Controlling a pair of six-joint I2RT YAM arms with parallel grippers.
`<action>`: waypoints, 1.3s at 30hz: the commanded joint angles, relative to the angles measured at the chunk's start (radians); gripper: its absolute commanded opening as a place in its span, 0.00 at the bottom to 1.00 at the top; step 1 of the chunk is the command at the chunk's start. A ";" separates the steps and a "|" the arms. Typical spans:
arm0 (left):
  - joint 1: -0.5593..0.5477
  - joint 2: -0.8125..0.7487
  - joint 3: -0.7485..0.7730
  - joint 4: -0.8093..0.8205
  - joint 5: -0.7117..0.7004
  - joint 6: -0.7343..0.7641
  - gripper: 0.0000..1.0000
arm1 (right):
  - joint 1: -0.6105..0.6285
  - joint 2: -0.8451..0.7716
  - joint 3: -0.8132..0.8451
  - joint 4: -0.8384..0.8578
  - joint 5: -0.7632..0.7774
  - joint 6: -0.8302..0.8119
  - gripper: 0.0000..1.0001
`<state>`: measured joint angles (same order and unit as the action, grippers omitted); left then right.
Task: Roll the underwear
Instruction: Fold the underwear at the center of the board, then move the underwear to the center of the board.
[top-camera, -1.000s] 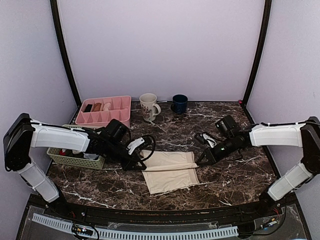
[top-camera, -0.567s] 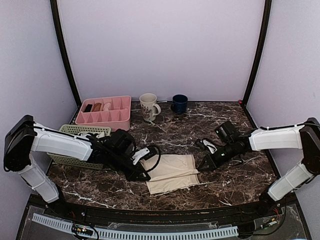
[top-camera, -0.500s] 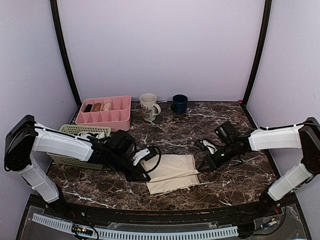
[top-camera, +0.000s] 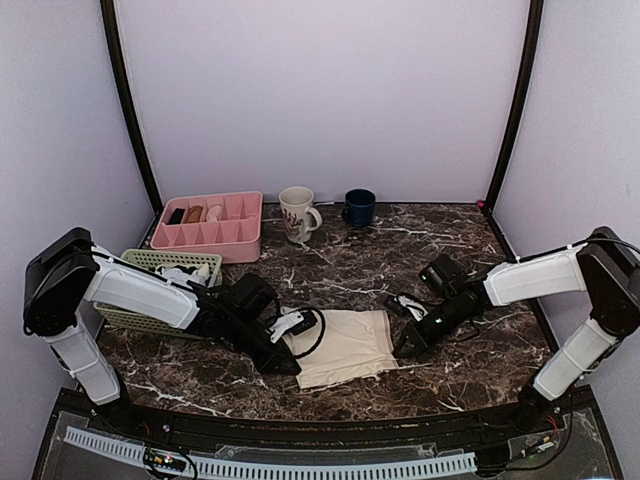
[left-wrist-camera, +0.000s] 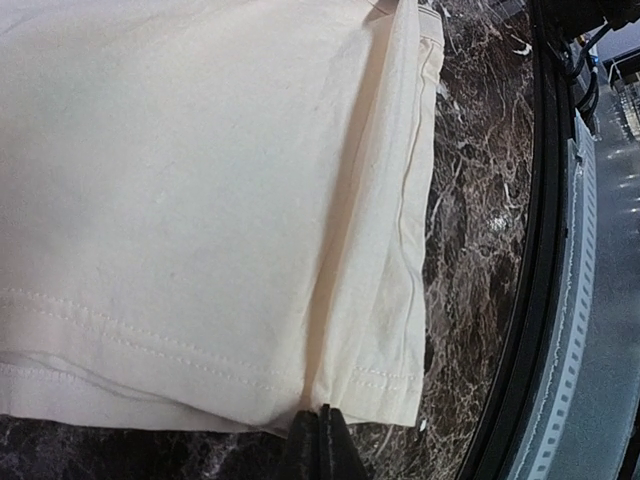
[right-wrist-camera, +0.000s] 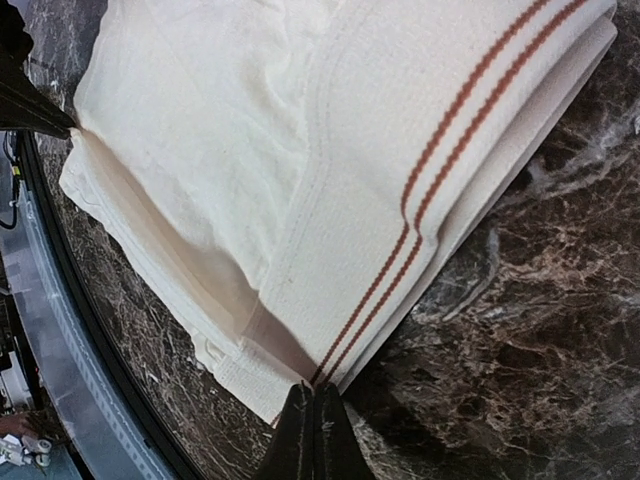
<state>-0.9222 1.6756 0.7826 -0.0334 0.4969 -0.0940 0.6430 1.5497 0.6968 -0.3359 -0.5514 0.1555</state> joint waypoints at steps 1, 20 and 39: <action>-0.007 0.028 -0.008 0.016 0.021 -0.005 0.00 | 0.012 0.020 -0.003 0.010 0.019 0.011 0.00; 0.025 0.033 0.214 -0.173 -0.112 -0.042 0.37 | 0.021 0.150 0.297 -0.144 -0.079 -0.015 0.24; 0.193 0.056 0.227 -0.222 0.013 0.093 0.45 | 0.061 0.242 0.405 -0.141 -0.081 -0.046 0.28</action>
<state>-0.7204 1.8500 1.0500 -0.1970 0.4774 -0.0856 0.6941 1.8717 1.0893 -0.4187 -0.6636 0.1719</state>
